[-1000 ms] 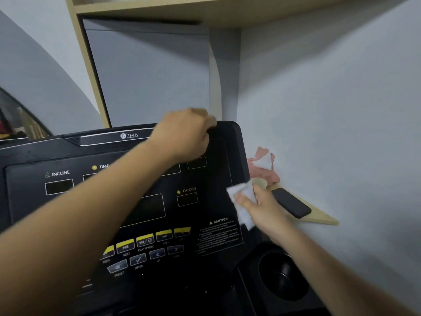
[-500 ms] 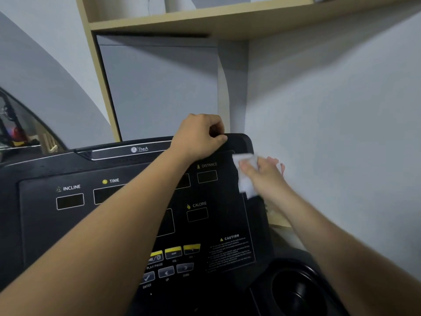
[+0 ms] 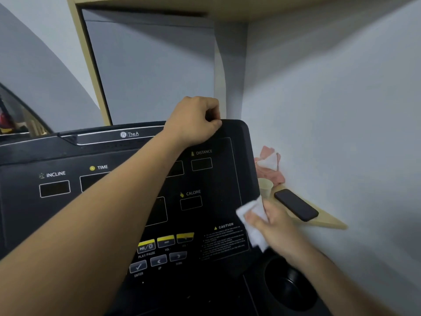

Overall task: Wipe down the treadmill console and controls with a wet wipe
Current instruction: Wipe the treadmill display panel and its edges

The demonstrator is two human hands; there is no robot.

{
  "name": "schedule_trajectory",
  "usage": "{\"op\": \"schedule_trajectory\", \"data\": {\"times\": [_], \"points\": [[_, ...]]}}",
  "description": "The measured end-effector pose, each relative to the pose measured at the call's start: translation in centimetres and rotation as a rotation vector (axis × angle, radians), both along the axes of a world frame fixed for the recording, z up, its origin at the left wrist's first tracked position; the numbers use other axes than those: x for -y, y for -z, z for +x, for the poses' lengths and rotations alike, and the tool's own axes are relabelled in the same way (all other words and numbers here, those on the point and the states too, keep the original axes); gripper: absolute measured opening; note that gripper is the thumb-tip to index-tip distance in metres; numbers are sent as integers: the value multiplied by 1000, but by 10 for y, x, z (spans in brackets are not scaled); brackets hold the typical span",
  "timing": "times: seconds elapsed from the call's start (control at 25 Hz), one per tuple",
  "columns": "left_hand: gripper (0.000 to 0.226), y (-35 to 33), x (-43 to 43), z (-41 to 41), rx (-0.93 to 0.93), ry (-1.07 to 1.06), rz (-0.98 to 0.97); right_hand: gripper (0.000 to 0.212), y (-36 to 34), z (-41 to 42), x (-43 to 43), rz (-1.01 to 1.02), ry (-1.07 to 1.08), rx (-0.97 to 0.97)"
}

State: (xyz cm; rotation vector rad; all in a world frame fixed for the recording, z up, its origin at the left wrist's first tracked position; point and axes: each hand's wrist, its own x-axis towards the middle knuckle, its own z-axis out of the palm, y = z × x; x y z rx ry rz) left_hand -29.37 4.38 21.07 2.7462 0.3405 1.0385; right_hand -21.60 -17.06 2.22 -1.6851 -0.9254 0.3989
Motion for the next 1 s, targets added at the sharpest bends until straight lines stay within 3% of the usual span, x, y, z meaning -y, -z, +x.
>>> {"op": "schedule_trajectory", "data": {"times": [0.16,0.28,0.44,0.68,0.84,1.0], "points": [[6,1,0,1,12,13,-3,2,-8,7,-2,-52,-9,-23],[6,0,-1,-2,25,32,-31,15,-73,30,-50,59,90,57],[6,-1,1,-5,29,37,-17,29,-137,39,-95,163,141,25],[8,-2,4,-5,6,25,-11,21,-45,13,-42,142,74,-47],[11,1,4,-2,12,21,-8,11,28,-11,9,17,60,-70],[10,1,2,-2,22,23,-10,5,3,1,1,3,44,-80]]}}
